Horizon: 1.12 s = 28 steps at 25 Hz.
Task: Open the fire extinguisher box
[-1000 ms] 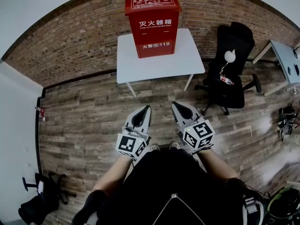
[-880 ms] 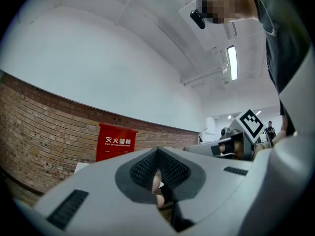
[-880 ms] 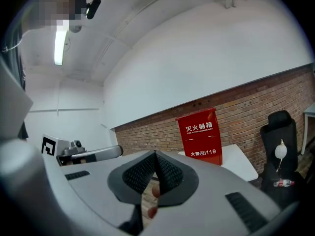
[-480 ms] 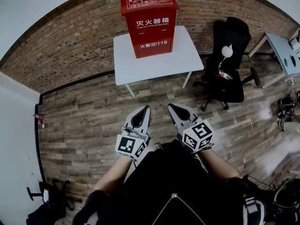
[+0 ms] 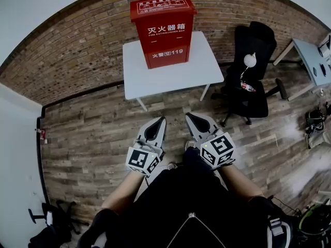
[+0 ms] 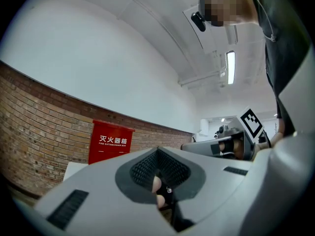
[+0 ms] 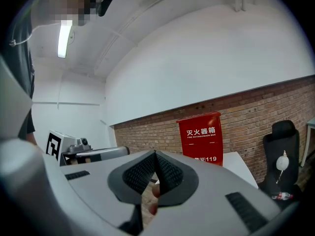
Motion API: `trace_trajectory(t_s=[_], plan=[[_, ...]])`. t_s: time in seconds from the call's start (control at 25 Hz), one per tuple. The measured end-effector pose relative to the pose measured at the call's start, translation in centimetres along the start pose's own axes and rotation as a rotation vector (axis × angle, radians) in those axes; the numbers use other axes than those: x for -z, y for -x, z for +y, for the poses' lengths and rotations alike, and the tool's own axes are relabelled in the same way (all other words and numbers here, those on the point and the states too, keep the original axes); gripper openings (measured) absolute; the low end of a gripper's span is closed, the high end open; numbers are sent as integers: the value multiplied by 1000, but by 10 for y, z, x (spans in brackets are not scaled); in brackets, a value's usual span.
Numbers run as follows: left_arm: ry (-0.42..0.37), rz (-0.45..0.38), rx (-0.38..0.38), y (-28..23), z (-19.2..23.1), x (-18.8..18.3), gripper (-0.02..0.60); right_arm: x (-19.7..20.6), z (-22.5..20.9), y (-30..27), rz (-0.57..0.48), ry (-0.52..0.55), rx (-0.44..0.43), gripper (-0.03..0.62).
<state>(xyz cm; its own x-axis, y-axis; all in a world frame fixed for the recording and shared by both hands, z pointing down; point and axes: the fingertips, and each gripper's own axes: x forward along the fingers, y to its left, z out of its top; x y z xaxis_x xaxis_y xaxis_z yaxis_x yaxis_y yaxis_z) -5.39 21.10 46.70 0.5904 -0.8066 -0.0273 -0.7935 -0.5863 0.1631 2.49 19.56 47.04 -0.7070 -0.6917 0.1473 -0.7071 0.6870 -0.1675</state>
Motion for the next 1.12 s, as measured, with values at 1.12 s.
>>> trace_trajectory(t_s=[1.12], plan=[[9, 24, -204, -185, 54, 3, 49, -33, -188, -104, 74, -36, -208, 18]])
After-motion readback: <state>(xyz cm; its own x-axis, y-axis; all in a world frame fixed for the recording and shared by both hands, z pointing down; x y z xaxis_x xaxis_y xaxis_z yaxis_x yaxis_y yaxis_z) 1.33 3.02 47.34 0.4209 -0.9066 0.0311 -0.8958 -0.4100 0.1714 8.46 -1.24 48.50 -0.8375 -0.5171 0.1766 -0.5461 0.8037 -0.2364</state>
